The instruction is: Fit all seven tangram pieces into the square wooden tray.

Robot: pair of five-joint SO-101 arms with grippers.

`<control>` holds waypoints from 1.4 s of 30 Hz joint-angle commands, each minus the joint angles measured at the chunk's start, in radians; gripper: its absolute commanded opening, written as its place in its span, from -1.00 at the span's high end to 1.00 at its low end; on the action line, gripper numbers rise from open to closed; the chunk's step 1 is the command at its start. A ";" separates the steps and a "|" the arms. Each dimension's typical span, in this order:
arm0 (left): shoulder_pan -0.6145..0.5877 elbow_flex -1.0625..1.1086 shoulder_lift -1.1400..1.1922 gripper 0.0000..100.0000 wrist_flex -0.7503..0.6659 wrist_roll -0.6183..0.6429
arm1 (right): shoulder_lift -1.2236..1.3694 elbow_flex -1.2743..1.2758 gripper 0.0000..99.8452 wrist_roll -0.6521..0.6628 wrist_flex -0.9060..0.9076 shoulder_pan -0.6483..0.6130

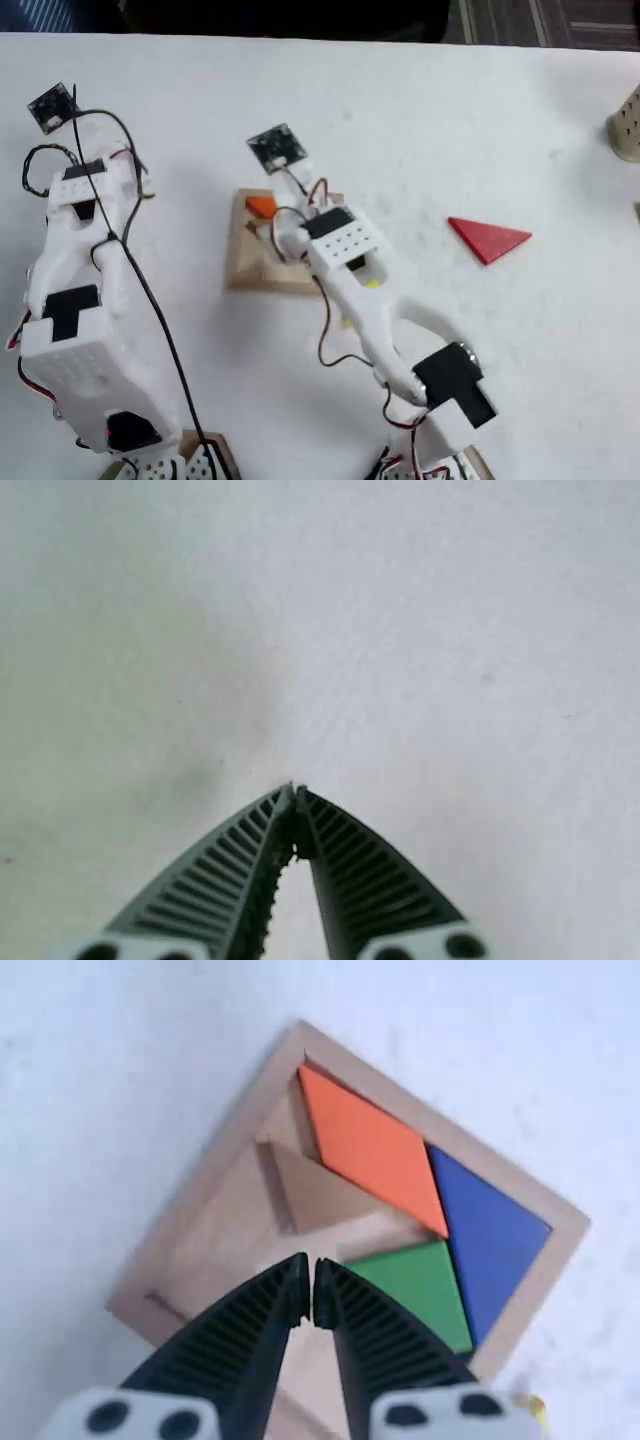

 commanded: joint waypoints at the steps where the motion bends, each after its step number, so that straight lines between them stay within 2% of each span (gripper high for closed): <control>1: 0.028 -0.052 -0.005 0.96 0.009 -0.012 | 0.050 -0.037 0.96 -0.006 -0.176 -0.033; 6: 0.030 -0.052 -0.005 0.96 0.009 -0.012 | 0.156 -0.043 0.96 0.003 -0.295 -0.061; 11: 0.030 -0.052 -0.005 0.96 0.008 -0.012 | 0.168 -0.049 0.96 0.003 -0.285 -0.047; 24: 0.030 -0.049 -0.005 0.96 0.008 -0.012 | 0.153 -0.054 0.96 0.005 -0.219 0.081; 32: 0.030 -0.051 -0.005 0.96 0.008 -0.012 | 0.128 -0.061 0.96 0.003 -0.234 -0.035; 36: 0.030 -0.049 -0.005 0.96 0.008 -0.012 | 0.217 -0.074 0.96 0.005 -0.288 -0.016; 42: 0.028 -0.048 -0.005 0.96 0.009 -0.012 | 0.252 -0.157 0.96 0.040 -0.136 0.061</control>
